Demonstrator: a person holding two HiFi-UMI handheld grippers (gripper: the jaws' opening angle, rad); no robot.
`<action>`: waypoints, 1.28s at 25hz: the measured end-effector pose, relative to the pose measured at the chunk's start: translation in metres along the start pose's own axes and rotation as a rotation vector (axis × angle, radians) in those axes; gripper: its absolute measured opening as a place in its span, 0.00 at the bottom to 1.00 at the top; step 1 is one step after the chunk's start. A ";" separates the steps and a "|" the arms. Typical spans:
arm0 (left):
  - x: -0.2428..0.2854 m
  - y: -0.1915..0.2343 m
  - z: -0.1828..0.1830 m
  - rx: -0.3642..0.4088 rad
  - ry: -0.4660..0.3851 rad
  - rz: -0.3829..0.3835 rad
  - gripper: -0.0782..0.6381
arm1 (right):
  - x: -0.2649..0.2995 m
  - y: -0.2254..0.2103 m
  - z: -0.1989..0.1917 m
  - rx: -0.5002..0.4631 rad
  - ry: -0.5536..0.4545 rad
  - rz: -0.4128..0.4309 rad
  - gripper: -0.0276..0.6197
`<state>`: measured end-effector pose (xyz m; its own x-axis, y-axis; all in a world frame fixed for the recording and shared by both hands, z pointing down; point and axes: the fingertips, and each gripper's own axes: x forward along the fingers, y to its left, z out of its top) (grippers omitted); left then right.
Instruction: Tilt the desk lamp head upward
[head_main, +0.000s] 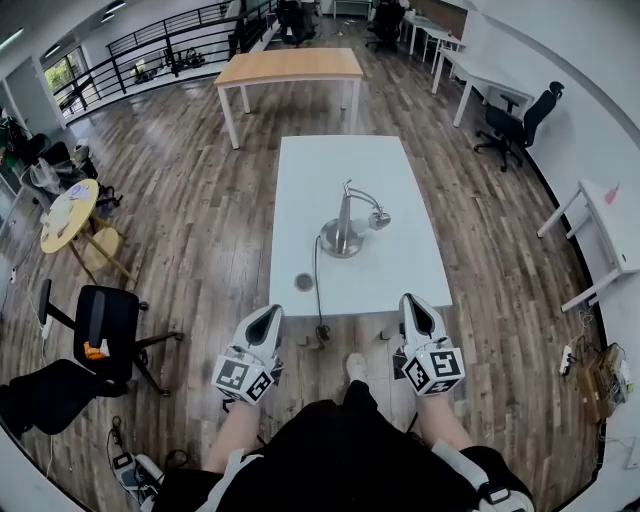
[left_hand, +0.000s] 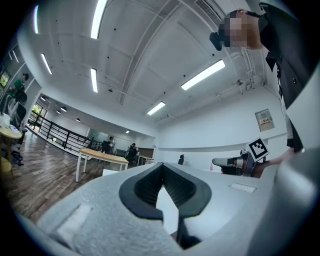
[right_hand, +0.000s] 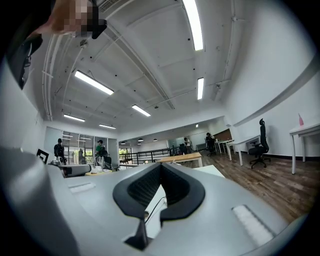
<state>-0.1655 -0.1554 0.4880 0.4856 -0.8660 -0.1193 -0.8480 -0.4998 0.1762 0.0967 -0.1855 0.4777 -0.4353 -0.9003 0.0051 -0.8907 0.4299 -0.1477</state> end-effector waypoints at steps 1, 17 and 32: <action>0.008 0.004 0.000 -0.001 -0.005 0.007 0.11 | 0.010 -0.006 0.001 0.005 -0.001 0.005 0.05; 0.155 0.037 -0.015 0.026 0.000 0.073 0.11 | 0.142 -0.116 0.019 0.031 0.001 0.084 0.04; 0.219 0.047 -0.034 0.047 0.045 0.161 0.11 | 0.205 -0.145 0.004 0.093 0.072 0.228 0.05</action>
<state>-0.0921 -0.3693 0.5035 0.3505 -0.9353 -0.0492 -0.9242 -0.3539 0.1437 0.1373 -0.4327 0.4959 -0.6349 -0.7720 0.0315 -0.7541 0.6102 -0.2430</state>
